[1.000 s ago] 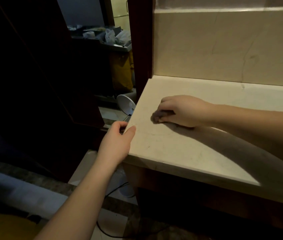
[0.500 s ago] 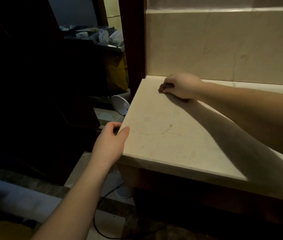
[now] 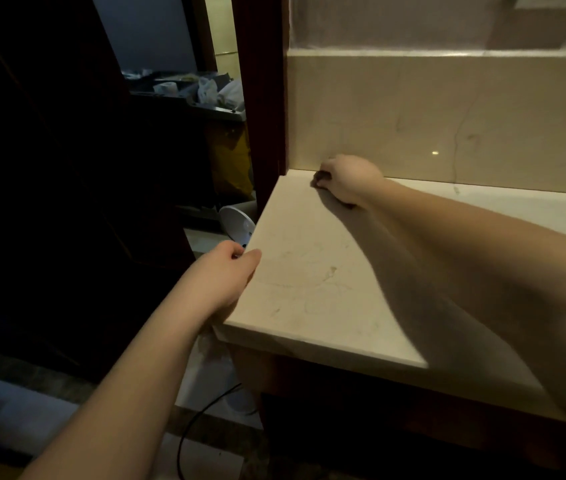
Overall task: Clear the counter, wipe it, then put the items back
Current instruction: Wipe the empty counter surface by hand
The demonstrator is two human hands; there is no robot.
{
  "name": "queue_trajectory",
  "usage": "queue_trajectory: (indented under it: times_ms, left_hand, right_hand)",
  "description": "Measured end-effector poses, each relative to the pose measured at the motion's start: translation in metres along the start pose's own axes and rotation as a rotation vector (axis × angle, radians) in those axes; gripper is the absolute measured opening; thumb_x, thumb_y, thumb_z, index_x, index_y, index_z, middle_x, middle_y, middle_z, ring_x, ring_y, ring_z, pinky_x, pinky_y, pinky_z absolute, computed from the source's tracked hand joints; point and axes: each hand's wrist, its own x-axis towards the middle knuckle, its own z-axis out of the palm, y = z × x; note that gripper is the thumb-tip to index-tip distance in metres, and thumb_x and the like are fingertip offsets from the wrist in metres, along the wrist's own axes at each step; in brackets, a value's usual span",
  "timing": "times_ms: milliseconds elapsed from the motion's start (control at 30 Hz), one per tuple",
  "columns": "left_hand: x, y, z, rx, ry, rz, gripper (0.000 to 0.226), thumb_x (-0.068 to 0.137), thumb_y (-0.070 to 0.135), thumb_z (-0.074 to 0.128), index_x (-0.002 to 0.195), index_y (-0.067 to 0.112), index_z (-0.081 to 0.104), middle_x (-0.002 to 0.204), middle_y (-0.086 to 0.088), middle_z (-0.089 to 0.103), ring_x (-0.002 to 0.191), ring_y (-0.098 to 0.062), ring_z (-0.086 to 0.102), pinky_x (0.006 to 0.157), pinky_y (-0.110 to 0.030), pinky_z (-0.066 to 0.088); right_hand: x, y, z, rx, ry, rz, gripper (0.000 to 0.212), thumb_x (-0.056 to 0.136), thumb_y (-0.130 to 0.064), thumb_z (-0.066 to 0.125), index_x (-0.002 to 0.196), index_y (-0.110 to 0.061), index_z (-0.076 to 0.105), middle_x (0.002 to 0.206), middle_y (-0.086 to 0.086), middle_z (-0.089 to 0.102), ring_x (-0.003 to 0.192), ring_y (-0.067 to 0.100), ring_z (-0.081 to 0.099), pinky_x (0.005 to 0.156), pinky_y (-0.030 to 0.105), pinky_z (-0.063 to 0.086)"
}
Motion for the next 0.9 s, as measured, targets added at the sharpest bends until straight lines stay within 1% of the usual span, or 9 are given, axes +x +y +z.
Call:
queue_trajectory:
  times_ms: [67, 100, 167, 233, 300, 400, 567, 800, 900]
  left_hand:
    - [0.003, 0.009, 0.006, 0.04, 0.019, 0.033, 0.032, 0.088, 0.06, 0.043, 0.106, 0.034, 0.049, 0.085, 0.015, 0.052, 0.071, -0.003, 0.051, 0.053, -0.025, 0.035]
    - [0.004, 0.011, 0.011, 0.058, 0.025, 0.059, 0.041, 0.088, 0.061, 0.042, 0.114, 0.031, 0.05, 0.094, 0.011, 0.055, 0.075, -0.006, 0.053, 0.054, -0.026, 0.036]
    - [0.004, 0.009, 0.022, 0.096, 0.03, 0.098, 0.054, 0.088, 0.062, 0.043, 0.13, 0.028, 0.043, 0.119, 0.004, 0.055, 0.088, -0.015, 0.057, 0.061, -0.03, 0.041]
    - [0.005, 0.005, 0.027, 0.118, 0.042, 0.108, 0.057, 0.086, 0.066, 0.04, 0.132, 0.031, 0.037, 0.125, 0.004, 0.054, 0.089, -0.016, 0.057, 0.061, -0.032, 0.044]
    - [0.004, 0.003, 0.029, 0.135, 0.064, 0.111, 0.059, 0.084, 0.069, 0.037, 0.13, 0.033, 0.037, 0.123, 0.006, 0.055, 0.084, -0.014, 0.055, 0.057, -0.03, 0.043]
    - [0.003, 0.004, 0.029, 0.178, 0.093, 0.119, 0.06, 0.083, 0.071, 0.033, 0.128, 0.033, 0.037, 0.12, 0.007, 0.055, 0.078, -0.011, 0.052, 0.05, -0.025, 0.037]
    - [-0.001, 0.004, 0.026, 0.165, 0.101, 0.104, 0.057, 0.085, 0.07, 0.038, 0.131, 0.035, 0.038, 0.123, 0.008, 0.054, 0.072, -0.004, 0.045, 0.049, -0.023, 0.033]
    - [-0.004, 0.004, 0.025, 0.133, 0.112, 0.105, 0.053, 0.084, 0.071, 0.037, 0.126, 0.038, 0.039, 0.105, 0.014, 0.047, 0.068, 0.002, 0.044, 0.05, -0.025, 0.037]
    - [-0.005, 0.005, 0.025, 0.116, 0.116, 0.109, 0.052, 0.084, 0.07, 0.039, 0.126, 0.038, 0.04, 0.103, 0.016, 0.043, 0.068, 0.003, 0.044, 0.05, -0.025, 0.036]
  right_hand:
    - [0.004, -0.007, 0.006, 0.041, -0.001, 0.011, 0.031, 0.095, -0.038, 0.05, 0.111, -0.017, 0.064, 0.111, 0.009, 0.059, 0.105, 0.032, 0.055, 0.078, 0.036, 0.045]
    - [0.002, -0.006, 0.007, 0.056, -0.003, 0.012, 0.03, 0.094, -0.039, 0.051, 0.11, -0.017, 0.064, 0.111, 0.009, 0.059, 0.104, 0.032, 0.055, 0.078, 0.036, 0.045]
    - [-0.003, 0.004, 0.008, 0.076, 0.008, 0.029, 0.027, 0.092, -0.039, 0.054, 0.103, -0.018, 0.065, 0.107, 0.007, 0.061, 0.101, 0.031, 0.056, 0.074, 0.035, 0.043]
    - [-0.005, 0.013, 0.008, 0.102, 0.031, 0.081, 0.019, 0.089, -0.037, 0.057, 0.094, -0.019, 0.062, 0.104, 0.007, 0.064, 0.098, 0.031, 0.057, 0.069, 0.034, 0.041]
    - [-0.001, 0.013, 0.01, 0.106, 0.064, 0.119, 0.017, 0.088, -0.034, 0.057, 0.093, -0.018, 0.059, 0.104, 0.007, 0.063, 0.099, 0.031, 0.057, 0.07, 0.034, 0.041]
    - [0.014, -0.007, 0.011, 0.078, 0.054, 0.099, 0.023, 0.09, -0.034, 0.056, 0.103, -0.016, 0.063, 0.107, 0.009, 0.063, 0.102, 0.032, 0.056, 0.076, 0.036, 0.046]
    - [0.035, -0.033, 0.011, 0.029, 0.025, 0.154, 0.023, 0.092, -0.033, 0.054, 0.107, -0.019, 0.064, 0.11, 0.007, 0.063, 0.103, 0.03, 0.058, 0.068, 0.032, 0.039]
    - [0.009, 0.027, 0.0, -0.143, 0.04, 0.225, 0.028, 0.093, -0.037, 0.05, 0.107, -0.02, 0.066, 0.109, 0.009, 0.064, 0.101, 0.034, 0.058, 0.068, 0.031, 0.039]
    - [0.014, 0.005, 0.005, -0.168, 0.066, 0.205, 0.027, 0.092, -0.03, 0.049, 0.104, -0.014, 0.067, 0.107, 0.012, 0.065, 0.1, 0.035, 0.06, 0.068, 0.032, 0.039]
